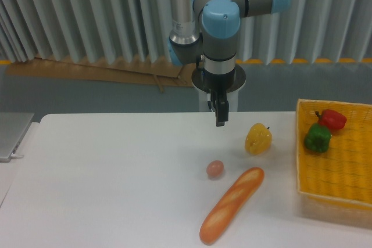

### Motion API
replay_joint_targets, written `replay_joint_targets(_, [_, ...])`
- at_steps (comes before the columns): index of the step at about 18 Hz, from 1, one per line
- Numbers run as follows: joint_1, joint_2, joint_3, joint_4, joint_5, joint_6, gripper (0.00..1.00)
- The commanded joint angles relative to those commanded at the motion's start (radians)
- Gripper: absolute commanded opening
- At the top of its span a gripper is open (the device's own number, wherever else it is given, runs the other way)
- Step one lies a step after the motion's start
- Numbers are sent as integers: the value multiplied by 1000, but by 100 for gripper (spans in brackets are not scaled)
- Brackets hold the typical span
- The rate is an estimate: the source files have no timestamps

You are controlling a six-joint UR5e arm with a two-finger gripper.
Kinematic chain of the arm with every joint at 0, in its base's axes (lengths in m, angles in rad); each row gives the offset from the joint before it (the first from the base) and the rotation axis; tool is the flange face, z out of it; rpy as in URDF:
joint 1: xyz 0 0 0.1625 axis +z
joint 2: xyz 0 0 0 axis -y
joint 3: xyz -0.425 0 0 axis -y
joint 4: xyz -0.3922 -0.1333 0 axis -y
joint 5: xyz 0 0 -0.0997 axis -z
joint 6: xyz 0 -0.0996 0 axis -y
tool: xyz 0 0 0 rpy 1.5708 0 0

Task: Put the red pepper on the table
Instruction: 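Move the gripper over the yellow basket toward the red pepper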

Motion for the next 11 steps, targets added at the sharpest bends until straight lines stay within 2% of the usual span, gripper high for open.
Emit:
replay_joint_targets(8, [19,-2,-5,2,-1,26,100])
replay_joint_targets(11, [19,-3,-8,28,-3,23,100])
